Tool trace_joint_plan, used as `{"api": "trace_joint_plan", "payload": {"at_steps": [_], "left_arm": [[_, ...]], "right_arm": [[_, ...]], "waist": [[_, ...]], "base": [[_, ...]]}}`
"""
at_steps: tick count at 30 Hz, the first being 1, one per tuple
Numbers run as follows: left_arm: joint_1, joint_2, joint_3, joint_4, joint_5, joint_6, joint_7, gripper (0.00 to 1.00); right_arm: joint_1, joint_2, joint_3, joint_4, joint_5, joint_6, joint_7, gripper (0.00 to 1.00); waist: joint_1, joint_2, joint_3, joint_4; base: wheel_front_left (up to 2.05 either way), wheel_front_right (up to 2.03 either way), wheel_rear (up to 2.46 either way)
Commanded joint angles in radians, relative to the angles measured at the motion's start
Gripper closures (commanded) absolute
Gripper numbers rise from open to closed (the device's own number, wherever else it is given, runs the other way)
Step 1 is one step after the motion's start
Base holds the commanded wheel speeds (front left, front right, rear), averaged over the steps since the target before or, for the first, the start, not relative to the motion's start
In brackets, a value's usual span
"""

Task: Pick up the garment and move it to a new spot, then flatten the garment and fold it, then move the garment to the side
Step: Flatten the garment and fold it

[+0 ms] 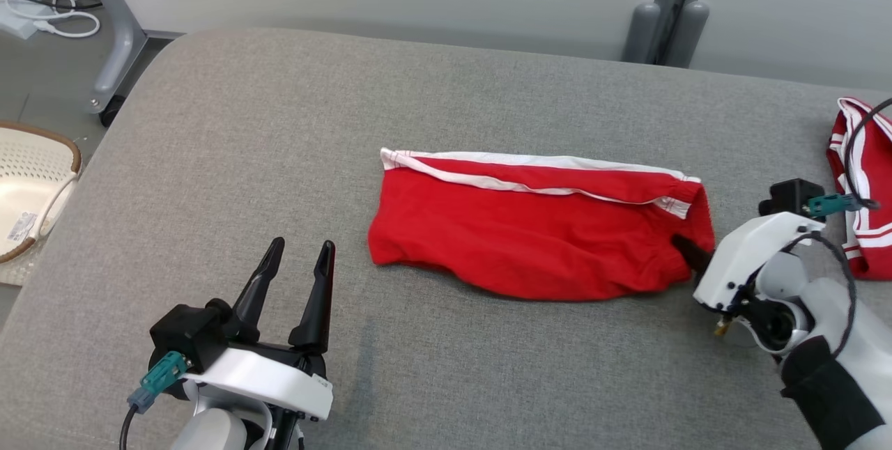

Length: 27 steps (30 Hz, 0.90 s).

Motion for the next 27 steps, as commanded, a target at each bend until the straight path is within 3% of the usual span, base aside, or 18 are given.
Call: {"api": "trace_joint_plan", "payload": {"at_steps": [1, 8, 16, 27], "left_arm": [[0.002, -0.001, 0.004, 0.0, 0.008, -0.005, -0.001, 0.0], [0.026, 0.007, -0.002, 0.002, 0.008, -0.002, 0.0, 0.0], [0.034, 0.01, -0.014, -0.004, 0.002, 0.002, 0.013, 0.0], [0.02, -0.01, -0.033, 0.027, -0.013, -0.001, 0.022, 0.0]], "right_arm": [[0.003, -0.019, -0.005, -0.004, 0.007, 0.0, -0.007, 1.0], [0.037, -0.111, -0.005, -0.064, 0.059, 0.0, 0.035, 1.0], [0.074, -0.178, 0.002, -0.203, 0.149, 0.0, 0.168, 1.0], [0.083, -0.139, -0.04, -0.378, 0.292, 0.0, 0.319, 1.0]], "waist": [[0.0, 0.0, -0.005, -0.003], [0.0, 0.0, -0.038, -0.034], [0.0, 0.0, -0.057, -0.07], [0.0, 0.0, -0.045, -0.022]], "base": [[0.0, 0.0, 0.0], [0.0, 0.0, 0.0], [0.0, 0.0, 0.0], [0.0, 0.0, 0.0]]}}
